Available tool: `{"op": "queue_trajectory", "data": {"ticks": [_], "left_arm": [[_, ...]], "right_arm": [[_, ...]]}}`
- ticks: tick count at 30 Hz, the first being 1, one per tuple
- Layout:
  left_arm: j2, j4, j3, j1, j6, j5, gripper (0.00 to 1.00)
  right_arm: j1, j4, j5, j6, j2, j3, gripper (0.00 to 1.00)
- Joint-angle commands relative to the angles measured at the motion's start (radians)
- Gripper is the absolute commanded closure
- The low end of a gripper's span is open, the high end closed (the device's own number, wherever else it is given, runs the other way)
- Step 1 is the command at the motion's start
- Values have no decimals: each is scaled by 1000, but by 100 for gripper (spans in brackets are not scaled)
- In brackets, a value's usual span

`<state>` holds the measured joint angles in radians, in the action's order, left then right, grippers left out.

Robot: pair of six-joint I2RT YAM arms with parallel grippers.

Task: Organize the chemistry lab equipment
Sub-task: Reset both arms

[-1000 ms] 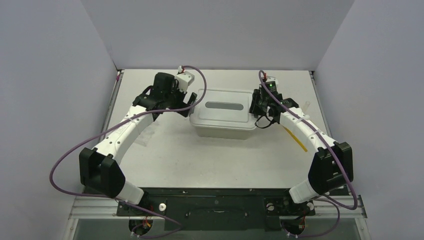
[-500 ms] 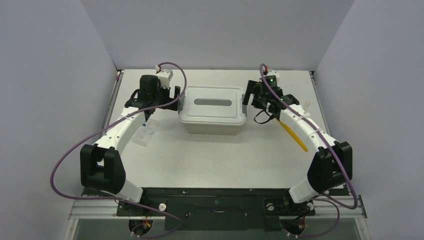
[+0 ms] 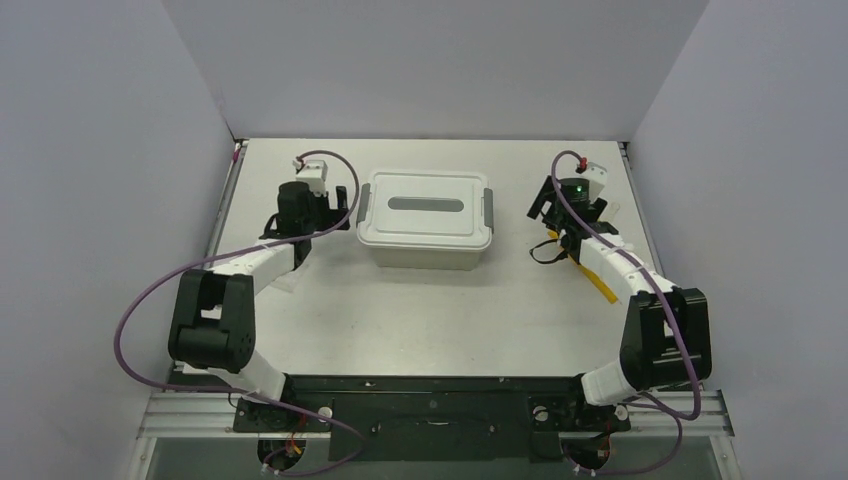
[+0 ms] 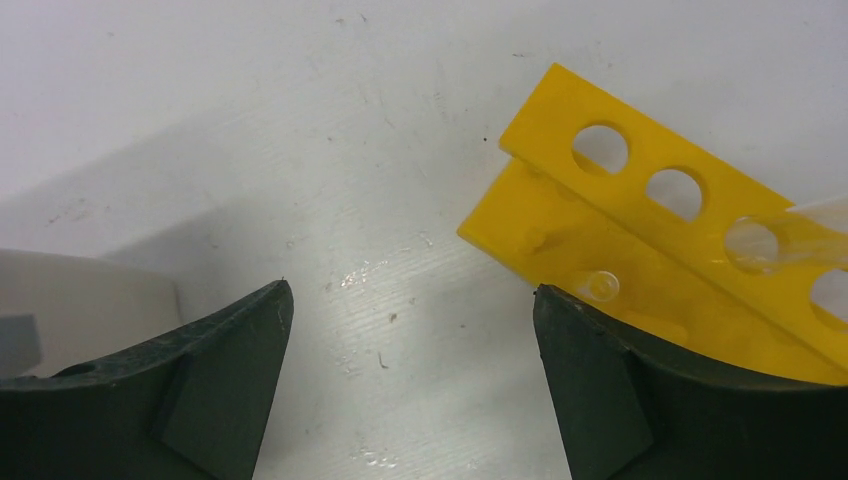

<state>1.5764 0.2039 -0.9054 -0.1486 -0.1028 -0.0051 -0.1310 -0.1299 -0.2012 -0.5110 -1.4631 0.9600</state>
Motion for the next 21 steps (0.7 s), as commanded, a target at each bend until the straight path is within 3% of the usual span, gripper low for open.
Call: {"op": "queue_trajectory", "data": {"ticks": [1,6,11,21], "left_arm": [[27,259,52,2,-13,-20,3],[16,239,62,3,5,-20,3],[-25,178,89,3,-7,1,3],[-101,201,186,7,19,-24,4]], "right_arm": [[10,184,-67,78,-17,-23,14],[8,320,-103,101,-36,-98,14],[3,298,-109,127,-63,-68,13],[-5,470,-212,224,83,-233,13]]}}
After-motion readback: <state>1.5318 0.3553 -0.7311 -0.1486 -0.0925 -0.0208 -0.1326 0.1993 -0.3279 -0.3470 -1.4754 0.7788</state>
